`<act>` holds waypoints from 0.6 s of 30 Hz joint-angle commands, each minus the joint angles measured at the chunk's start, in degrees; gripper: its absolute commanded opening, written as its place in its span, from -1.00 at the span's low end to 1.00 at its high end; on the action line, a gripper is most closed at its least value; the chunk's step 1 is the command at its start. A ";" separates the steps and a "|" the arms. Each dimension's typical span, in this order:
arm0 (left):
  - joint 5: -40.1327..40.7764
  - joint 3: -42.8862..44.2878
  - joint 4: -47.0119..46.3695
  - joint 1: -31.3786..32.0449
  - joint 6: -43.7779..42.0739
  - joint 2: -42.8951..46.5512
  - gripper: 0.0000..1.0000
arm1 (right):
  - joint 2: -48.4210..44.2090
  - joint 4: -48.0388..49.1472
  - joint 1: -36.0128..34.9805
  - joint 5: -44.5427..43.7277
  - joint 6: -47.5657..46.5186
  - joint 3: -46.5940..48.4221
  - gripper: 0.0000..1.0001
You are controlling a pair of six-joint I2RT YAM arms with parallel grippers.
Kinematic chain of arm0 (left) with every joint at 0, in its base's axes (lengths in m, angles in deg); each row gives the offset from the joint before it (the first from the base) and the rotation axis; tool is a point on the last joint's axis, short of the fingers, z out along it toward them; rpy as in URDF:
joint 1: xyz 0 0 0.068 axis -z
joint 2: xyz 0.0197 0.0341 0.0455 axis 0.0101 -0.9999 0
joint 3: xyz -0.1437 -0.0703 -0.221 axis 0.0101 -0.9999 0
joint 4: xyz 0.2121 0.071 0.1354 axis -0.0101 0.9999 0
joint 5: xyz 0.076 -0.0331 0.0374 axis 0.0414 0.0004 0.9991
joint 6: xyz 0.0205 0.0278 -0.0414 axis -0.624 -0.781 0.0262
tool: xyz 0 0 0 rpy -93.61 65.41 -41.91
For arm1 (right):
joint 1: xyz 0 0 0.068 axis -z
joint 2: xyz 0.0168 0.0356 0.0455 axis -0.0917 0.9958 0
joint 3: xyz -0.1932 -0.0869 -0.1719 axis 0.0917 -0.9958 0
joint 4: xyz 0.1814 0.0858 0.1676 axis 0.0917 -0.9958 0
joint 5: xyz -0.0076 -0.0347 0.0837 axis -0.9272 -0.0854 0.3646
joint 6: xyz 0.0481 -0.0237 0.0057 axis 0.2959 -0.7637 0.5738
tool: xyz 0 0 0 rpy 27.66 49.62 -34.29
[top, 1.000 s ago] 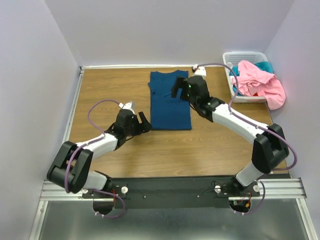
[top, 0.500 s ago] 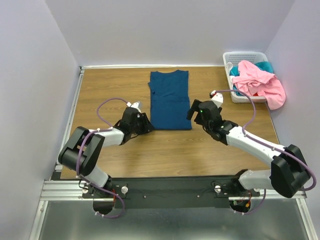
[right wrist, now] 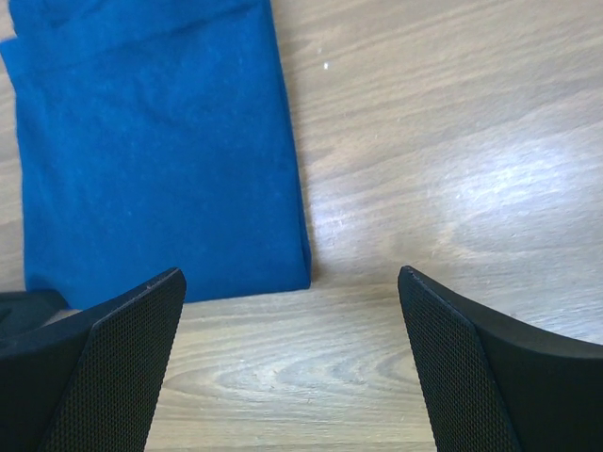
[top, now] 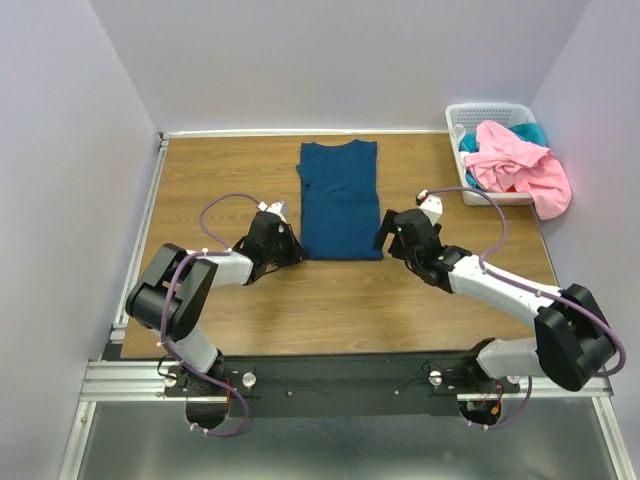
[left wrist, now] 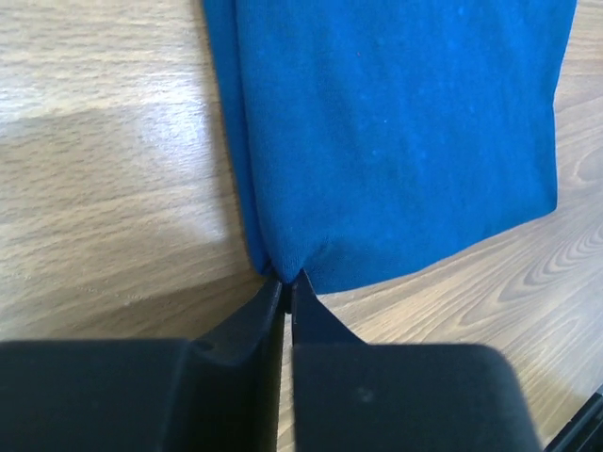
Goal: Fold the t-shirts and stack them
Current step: Fold the tshirt
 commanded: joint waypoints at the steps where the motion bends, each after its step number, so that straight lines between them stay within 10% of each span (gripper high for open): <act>1: 0.70 0.99 1.25 0.21 -1.40 -0.69 -1.00 | 3.61 -0.52 -0.13 3.13 2.00 -1.27 0.99; 18: 1.31 -2.17 0.37 0.39 -1.23 1.86 -1.00 | 16.18 -0.34 -0.13 7.52 2.53 4.79 -0.15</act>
